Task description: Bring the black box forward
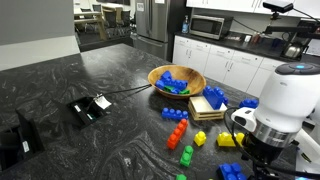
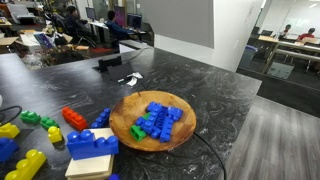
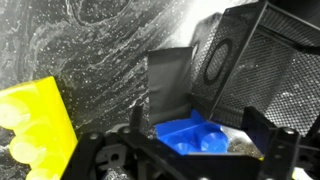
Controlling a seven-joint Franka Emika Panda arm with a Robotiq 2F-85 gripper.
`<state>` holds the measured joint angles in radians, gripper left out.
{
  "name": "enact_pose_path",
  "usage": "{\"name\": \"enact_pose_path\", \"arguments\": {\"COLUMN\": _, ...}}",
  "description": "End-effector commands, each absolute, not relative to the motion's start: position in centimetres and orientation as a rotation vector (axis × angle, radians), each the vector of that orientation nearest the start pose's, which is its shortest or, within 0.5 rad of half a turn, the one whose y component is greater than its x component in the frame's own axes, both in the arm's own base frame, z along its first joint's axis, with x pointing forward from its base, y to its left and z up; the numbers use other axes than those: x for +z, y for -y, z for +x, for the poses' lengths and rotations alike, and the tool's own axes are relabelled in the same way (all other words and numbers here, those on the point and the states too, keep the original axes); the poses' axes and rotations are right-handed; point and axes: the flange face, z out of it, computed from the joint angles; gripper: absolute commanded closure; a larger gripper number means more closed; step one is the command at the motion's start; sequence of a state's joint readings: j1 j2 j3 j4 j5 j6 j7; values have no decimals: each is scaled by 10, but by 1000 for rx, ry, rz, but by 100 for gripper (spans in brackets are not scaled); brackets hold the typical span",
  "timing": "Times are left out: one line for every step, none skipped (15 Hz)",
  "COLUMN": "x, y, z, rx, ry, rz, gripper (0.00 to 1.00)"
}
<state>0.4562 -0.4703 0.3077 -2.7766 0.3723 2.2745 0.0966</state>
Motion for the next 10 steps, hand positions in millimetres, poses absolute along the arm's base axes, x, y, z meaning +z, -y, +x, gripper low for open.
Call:
{"name": "enact_pose_path", "arguments": {"x": 356, "y": -248, "z": 258, "rx": 52, "ry": 594, "rz": -2949, "gripper": 0}}
{"name": "enact_pose_path", "arguments": {"x": 359, "y": -243, "z": 252, "rx": 28, "ry": 598, "rz": -2947, "gripper": 0}}
{"name": "enact_pose_path", "arguments": {"x": 364, "y": -242, "z": 252, "rx": 10, "ry": 598, "rz": -2946, "gripper": 0}}
{"name": "enact_pose_path", "arguments": {"x": 372, "y": -246, "z": 256, "rx": -4, "ry": 599, "rz": -2946, "gripper": 0}}
{"name": "enact_pose_path", "arguments": {"x": 377, "y": -245, "z": 256, "rx": -26, "ry": 604, "rz": -2944, "gripper": 0}}
{"name": "enact_pose_path", "arguments": {"x": 382, "y": -245, "z": 256, "rx": -49, "ry": 608, "rz": -2938, "gripper": 0}}
{"name": "enact_pose_path", "arguments": {"x": 385, "y": -243, "z": 256, "rx": -74, "ry": 603, "rz": -2934, "gripper": 0}}
{"name": "enact_pose_path", "arguments": {"x": 390, "y": -243, "z": 258, "rx": -125, "ry": 588, "rz": -2947, "gripper": 0}}
{"name": "enact_pose_path", "arguments": {"x": 393, "y": -243, "z": 259, "rx": -163, "ry": 582, "rz": -2954, "gripper": 0}}
{"name": "enact_pose_path", "arguments": {"x": 396, "y": -242, "z": 261, "rx": -194, "ry": 548, "rz": -2957, "gripper": 0}}
